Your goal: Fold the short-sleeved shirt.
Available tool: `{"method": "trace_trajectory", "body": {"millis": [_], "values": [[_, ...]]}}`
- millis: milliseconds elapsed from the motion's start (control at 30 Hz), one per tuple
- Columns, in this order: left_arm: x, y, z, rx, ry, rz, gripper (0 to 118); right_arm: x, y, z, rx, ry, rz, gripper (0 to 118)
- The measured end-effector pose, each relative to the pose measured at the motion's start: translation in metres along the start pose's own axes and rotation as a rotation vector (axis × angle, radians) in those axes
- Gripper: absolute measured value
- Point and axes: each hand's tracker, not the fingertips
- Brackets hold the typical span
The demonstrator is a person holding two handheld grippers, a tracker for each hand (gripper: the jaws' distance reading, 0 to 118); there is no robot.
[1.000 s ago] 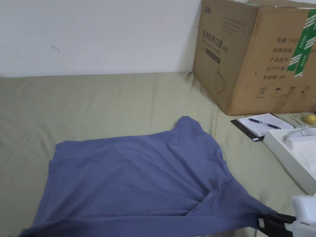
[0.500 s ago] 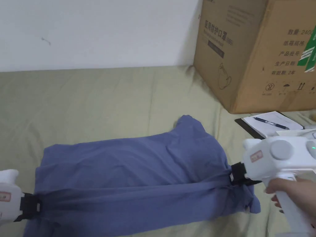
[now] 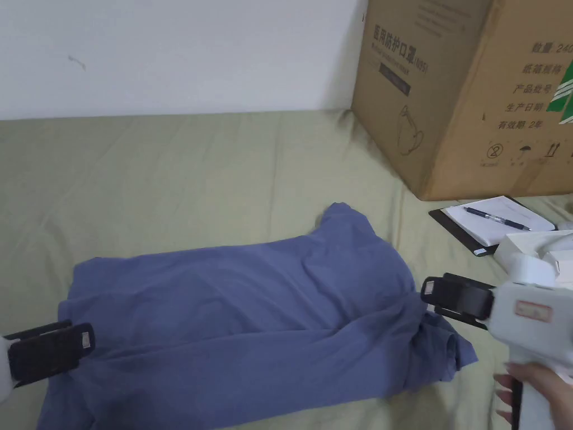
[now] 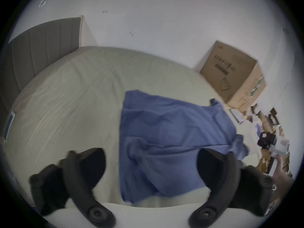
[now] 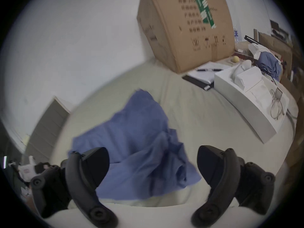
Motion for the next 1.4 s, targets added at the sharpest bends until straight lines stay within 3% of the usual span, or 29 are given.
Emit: {"method": "trace_trajectory", "body": {"millis": [33, 133, 167, 200, 333, 433, 500, 600, 633, 667, 700, 733, 933, 1000, 1067, 1133, 1167, 1233, 1267, 1300, 1400], "values": [[0.005, -0.007, 0.016, 0.060, -0.023, 0.002, 66, -0.002, -0.008, 0.021, 0.042, 0.044, -0.007, 88], [0.023, -0.032, 0.055, 0.151, -0.002, -0.048, 38, -0.018, -0.033, 0.071, 0.111, 0.075, 0.016, 65], [0.027, -0.040, 0.063, 0.172, 0.023, -0.070, 10, -0.020, -0.041, 0.082, 0.108, 0.073, 0.020, 37], [0.031, -0.049, 0.074, 0.201, 0.044, -0.091, 0, -0.024, -0.049, 0.091, 0.107, 0.065, 0.023, 0], [0.037, -0.061, 0.098, 0.209, 0.026, -0.141, 0, -0.034, -0.066, 0.110, 0.119, 0.089, 0.034, 0], [0.030, -0.034, 0.084, 0.054, 0.119, -0.228, 0, -0.047, -0.067, 0.107, 0.079, 0.080, 0.102, 0], [0.015, -0.015, 0.059, -0.142, 0.188, -0.186, 0, -0.056, -0.069, 0.106, 0.075, 0.099, 0.151, 0], [-0.013, -0.006, 0.013, -0.322, 0.134, -0.055, 3, -0.067, -0.068, 0.101, 0.060, 0.150, 0.176, 0], [-0.021, -0.007, -0.002, -0.359, 0.143, -0.042, 14, -0.071, -0.069, 0.100, 0.055, 0.163, 0.180, 0], [-0.025, -0.007, -0.011, -0.372, 0.143, -0.024, 39, -0.073, -0.067, 0.099, 0.050, 0.170, 0.182, 0], [-0.029, -0.012, -0.022, -0.392, 0.154, -0.001, 88, -0.076, -0.068, 0.098, 0.042, 0.181, 0.186, 0], [-0.033, -0.015, -0.035, -0.421, 0.179, 0.005, 116, -0.079, -0.069, 0.098, 0.035, 0.188, 0.188, 0], [-0.037, -0.032, -0.084, -0.465, 0.340, -0.030, 112, -0.088, -0.075, 0.093, -0.016, 0.208, 0.258, 0], [-0.033, -0.037, -0.087, -0.464, 0.320, -0.047, 112, -0.092, -0.078, 0.090, -0.026, 0.196, 0.303, 0], [-0.025, -0.038, -0.090, -0.460, 0.335, -0.183, 108, -0.095, -0.080, 0.087, -0.033, 0.194, 0.320, 0], [-0.020, -0.036, -0.083, -0.440, 0.310, -0.236, 102, -0.095, -0.081, 0.082, -0.041, 0.199, 0.313, 0], [-0.017, -0.034, -0.079, -0.433, 0.296, -0.215, 91, -0.095, -0.081, 0.080, -0.043, 0.197, 0.305, 0], [-0.010, -0.033, -0.069, -0.401, 0.257, -0.220, 46, -0.090, -0.082, 0.075, -0.041, 0.187, 0.282, 0], [-0.006, -0.033, -0.066, -0.381, 0.224, -0.233, 14, -0.088, -0.081, 0.073, -0.041, 0.186, 0.267, 0], [-0.003, -0.034, -0.064, -0.380, 0.206, -0.230, 1, -0.087, -0.080, 0.071, -0.039, 0.182, 0.252, 0], [-0.013, -0.028, -0.059, -0.363, 0.221, -0.189, 1, -0.077, -0.068, 0.071, -0.014, 0.164, 0.243, 0]]}}
